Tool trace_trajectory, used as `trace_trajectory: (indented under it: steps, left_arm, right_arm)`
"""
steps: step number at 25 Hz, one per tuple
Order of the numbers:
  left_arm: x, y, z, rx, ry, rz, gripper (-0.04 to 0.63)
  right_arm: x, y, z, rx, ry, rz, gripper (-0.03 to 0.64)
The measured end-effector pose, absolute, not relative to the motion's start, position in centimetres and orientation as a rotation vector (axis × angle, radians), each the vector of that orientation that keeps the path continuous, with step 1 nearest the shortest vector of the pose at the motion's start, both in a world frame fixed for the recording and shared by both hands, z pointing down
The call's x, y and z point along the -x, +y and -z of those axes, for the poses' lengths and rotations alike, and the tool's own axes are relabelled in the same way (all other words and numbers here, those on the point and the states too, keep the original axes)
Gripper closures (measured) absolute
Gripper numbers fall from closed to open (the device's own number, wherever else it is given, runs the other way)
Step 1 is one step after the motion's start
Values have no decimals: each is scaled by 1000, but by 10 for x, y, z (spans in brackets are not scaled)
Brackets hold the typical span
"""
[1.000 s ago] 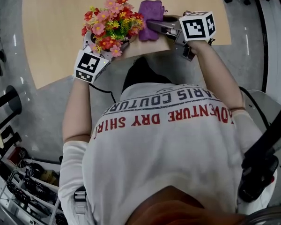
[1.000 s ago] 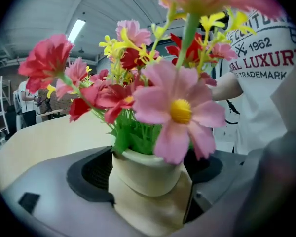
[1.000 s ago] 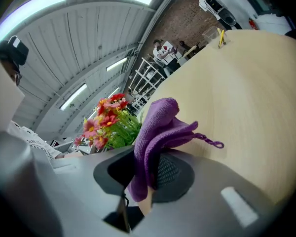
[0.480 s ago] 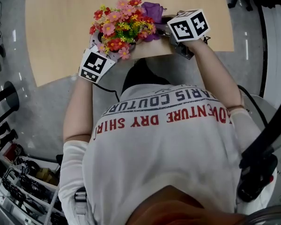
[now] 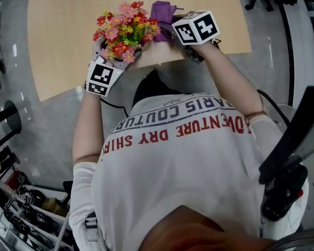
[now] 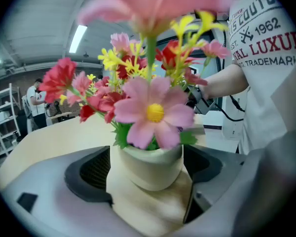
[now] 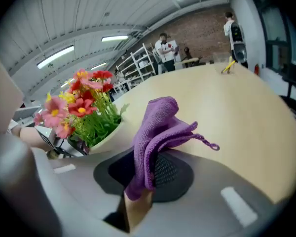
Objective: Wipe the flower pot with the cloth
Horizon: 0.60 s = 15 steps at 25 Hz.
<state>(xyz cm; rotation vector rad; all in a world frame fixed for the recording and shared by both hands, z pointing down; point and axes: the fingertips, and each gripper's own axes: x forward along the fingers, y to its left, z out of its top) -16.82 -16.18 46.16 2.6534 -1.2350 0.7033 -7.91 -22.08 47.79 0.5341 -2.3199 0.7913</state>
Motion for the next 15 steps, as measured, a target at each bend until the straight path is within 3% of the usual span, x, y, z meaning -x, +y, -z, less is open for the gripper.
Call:
trace_trajectory:
  steps: [3,8,9,12,15]
  left_arm:
    - [188,-143,-451,-2521,-1373,-580,139]
    - [218,-72,-405,-2226,-1513,-133,141]
    - [214,-56,-392,-2213,-1492,-54,189]
    - [190,-23,-359,-2263,-1410,39,438]
    - [164,-12,-331,-2338,-1324,38,574]
  right_arm:
    - [55,-231,-451,-685,-2387,-675,552]
    - [25,-196,-382,-676,-2541,-588,552]
    - [20,-181,-367,-640,-2581,-549,552]
    - [15,-125,-336,-498,-2689,-471,552]
    - [16,-76,-319,-378,-2768,-475,552]
